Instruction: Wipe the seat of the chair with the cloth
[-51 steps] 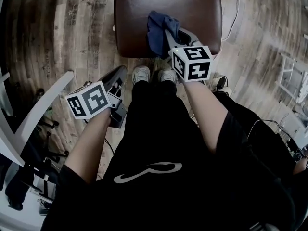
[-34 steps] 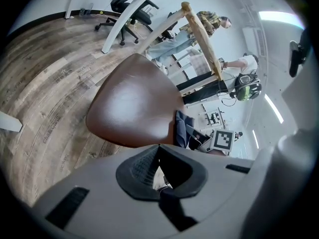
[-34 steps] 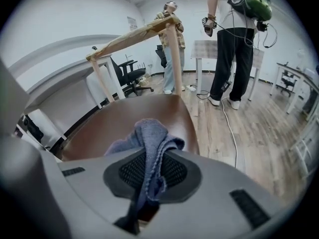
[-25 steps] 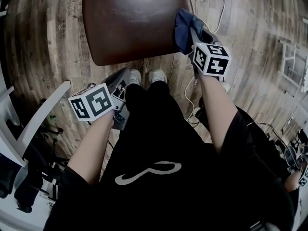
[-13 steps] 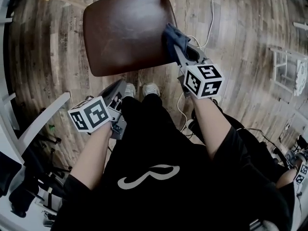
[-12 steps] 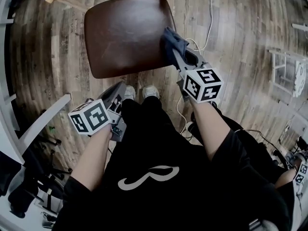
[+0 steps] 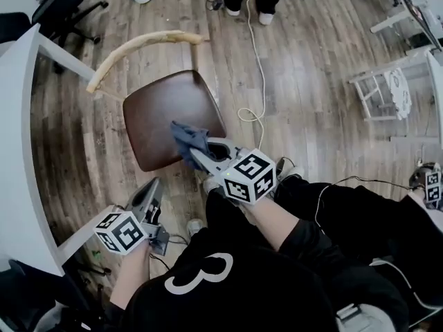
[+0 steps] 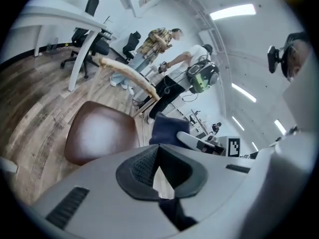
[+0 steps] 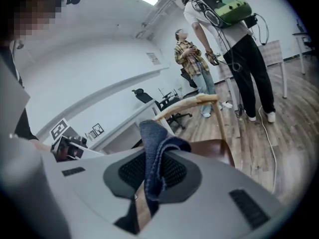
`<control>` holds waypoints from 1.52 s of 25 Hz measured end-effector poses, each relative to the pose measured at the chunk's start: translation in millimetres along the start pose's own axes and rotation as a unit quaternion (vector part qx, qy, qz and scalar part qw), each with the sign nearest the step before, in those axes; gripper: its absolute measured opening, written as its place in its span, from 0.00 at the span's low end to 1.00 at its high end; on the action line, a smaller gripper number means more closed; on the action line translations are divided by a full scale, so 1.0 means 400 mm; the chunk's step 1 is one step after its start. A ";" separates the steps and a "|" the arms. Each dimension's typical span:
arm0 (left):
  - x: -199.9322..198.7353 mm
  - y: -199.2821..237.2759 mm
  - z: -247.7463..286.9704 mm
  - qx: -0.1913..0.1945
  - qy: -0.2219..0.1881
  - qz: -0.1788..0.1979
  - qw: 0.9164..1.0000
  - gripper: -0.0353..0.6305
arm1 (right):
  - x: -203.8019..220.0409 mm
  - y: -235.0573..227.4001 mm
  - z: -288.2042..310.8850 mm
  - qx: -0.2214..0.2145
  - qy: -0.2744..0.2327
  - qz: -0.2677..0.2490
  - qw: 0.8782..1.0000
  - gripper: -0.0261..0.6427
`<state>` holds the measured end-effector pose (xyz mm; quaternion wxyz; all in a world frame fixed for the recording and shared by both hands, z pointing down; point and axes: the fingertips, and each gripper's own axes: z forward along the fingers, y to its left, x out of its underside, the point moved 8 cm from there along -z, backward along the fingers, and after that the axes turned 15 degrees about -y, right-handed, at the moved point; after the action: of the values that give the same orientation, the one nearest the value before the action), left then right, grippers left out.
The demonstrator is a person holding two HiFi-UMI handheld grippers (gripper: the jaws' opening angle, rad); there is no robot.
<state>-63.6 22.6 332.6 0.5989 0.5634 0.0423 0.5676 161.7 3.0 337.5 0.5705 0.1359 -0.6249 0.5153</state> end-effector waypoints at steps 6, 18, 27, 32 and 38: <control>-0.100 -0.151 -0.205 0.066 -0.056 0.061 0.994 0.07 | -0.132 0.257 -0.072 -0.044 -0.059 -0.030 0.997 0.12; -0.195 -0.280 -0.543 0.167 -0.121 0.136 0.969 0.07 | -0.215 0.637 -0.264 -0.050 -0.130 -0.103 0.985 0.12; -0.179 -0.392 -0.678 0.194 -0.164 0.195 0.947 0.07 | -0.222 0.760 -0.389 -0.080 -0.154 -0.115 0.978 0.12; -0.145 -0.489 -0.712 0.178 -0.181 0.205 0.945 0.07 | -0.266 0.777 -0.475 -0.109 -0.147 -0.115 0.976 0.12; -0.087 -0.593 -0.734 0.170 -0.192 0.201 0.946 0.07 | -0.300 0.784 -0.574 -0.132 -0.142 -0.112 0.975 0.12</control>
<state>-128.7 247.5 34.5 0.3647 0.7518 -0.0916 0.5417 93.0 271.6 40.0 0.5432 0.2001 -0.7425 0.3370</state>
